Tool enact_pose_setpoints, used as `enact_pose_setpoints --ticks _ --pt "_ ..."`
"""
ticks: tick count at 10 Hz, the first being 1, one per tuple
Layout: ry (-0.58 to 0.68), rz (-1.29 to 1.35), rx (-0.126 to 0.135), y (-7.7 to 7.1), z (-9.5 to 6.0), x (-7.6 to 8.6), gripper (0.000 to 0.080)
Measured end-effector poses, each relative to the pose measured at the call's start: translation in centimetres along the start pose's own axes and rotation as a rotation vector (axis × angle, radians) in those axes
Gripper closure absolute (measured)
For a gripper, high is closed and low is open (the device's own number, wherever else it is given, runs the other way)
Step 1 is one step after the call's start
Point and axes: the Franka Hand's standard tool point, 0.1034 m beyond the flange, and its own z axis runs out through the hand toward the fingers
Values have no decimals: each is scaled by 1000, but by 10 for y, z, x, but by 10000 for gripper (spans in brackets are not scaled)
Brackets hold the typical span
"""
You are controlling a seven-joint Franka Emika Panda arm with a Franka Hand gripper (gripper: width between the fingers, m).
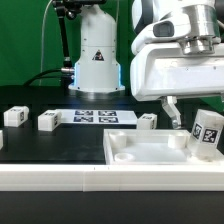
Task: Assemble one leg
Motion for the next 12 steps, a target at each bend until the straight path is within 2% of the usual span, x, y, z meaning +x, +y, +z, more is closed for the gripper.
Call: enact_pose_setpoints --ticks 3,4,5,7,11,12 --pt "-39 -7 7 -4 -20 13 151" --pt "-33 -6 6 -3 -19 13 151" --pt "-97 -6 12 -4 -15 5 151" --pt "-247 -2 25 -1 -11 8 151" --pt "-494 13 47 -1 -14 6 151" --pt "-486 10 48 -1 -12 12 151"
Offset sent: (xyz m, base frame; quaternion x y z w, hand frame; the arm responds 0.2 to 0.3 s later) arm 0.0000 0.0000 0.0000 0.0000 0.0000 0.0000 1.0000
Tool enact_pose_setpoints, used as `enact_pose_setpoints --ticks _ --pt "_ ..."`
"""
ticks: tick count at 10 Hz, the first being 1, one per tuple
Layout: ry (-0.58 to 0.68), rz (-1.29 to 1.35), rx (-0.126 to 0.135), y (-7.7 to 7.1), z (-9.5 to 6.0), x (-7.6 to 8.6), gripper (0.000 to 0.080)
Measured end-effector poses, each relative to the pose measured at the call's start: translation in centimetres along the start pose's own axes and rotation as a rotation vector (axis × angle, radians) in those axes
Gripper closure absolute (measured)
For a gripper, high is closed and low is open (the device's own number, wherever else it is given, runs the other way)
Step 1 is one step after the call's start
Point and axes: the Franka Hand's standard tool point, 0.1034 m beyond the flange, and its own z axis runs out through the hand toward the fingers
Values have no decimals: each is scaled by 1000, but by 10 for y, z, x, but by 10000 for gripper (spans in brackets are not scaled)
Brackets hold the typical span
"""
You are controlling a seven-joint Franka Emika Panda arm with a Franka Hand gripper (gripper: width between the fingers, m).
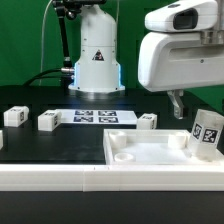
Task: Assemble one leg
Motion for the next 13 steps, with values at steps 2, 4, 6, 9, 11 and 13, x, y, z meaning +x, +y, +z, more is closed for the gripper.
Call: enact_pose_setpoints --ticks 2,4,6,9,11,13 --pt "22 -1 -2 0 2 1 151" --pt "22 -1 -2 0 2 1 438" --pt "23 0 -2 0 2 2 512" --pt "24 24 -2 0 2 2 511" --pt "27 65 -1 0 2 2 511" --pt "46 272 1 3 2 3 511"
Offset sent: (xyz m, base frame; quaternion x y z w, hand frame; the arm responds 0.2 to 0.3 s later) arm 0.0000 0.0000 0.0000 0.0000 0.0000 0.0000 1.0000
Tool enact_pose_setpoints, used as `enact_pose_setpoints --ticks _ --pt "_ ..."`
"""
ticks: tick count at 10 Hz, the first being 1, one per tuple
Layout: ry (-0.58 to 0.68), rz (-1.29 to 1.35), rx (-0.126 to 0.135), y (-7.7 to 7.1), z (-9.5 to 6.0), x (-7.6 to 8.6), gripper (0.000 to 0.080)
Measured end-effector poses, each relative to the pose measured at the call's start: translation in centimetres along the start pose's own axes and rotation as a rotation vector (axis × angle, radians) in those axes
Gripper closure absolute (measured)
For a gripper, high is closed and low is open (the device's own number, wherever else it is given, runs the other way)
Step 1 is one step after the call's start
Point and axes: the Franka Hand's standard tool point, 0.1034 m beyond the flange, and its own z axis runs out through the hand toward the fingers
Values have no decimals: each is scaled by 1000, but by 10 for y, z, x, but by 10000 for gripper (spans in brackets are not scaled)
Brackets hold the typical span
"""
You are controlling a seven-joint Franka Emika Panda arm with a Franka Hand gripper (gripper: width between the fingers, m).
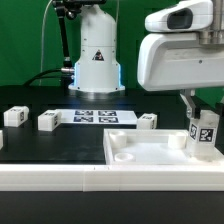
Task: Assemble one leg
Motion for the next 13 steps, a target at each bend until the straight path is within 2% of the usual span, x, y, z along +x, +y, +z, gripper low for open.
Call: enact_pose_setpoints --ticks 3,6,8,12,13 --pt "40 269 4 2 0 2 509" --pt "60 573 20 6 0 4 509" --pt "79 762 19 7 0 3 509" --pt "69 920 31 11 0 3 509" --pt "67 947 37 9 0 3 457"
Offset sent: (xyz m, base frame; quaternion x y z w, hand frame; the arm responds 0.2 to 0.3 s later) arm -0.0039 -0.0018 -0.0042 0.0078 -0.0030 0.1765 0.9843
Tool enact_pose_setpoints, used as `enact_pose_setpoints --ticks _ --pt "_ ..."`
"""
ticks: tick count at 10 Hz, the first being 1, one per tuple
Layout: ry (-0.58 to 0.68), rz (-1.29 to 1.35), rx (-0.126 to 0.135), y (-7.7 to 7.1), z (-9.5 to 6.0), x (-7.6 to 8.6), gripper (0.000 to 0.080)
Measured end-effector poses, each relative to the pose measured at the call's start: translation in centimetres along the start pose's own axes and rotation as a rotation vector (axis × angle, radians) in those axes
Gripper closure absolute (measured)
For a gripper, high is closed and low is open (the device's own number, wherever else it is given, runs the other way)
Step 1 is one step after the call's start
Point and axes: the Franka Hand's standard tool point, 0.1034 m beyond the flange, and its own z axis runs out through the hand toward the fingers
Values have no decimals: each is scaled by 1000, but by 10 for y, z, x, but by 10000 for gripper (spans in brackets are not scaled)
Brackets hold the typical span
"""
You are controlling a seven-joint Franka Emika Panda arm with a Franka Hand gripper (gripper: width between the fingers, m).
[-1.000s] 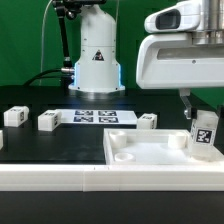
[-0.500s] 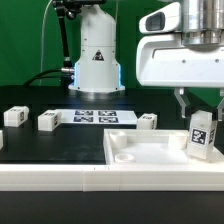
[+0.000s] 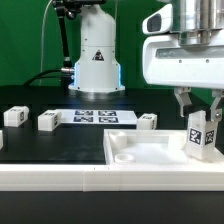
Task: Assemble one leg
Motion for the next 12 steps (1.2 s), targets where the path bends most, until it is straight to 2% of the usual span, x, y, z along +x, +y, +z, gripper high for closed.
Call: enact_pose_setpoints --ticks 1,2,3,4,6,8,12 --pt "-1 -23 0 0 0 -1 323" --pt "-2 -57 0 0 1 -2 323" --pt "-4 -98 -2 -1 1 -4 189" --pt "-9 -165 -8 -1 2 -8 160" --pt "-16 -402 -17 -1 7 -14 152" --pt "-22 -621 -22 2 12 -13 150" --pt "-27 -915 -25 1 12 -14 150"
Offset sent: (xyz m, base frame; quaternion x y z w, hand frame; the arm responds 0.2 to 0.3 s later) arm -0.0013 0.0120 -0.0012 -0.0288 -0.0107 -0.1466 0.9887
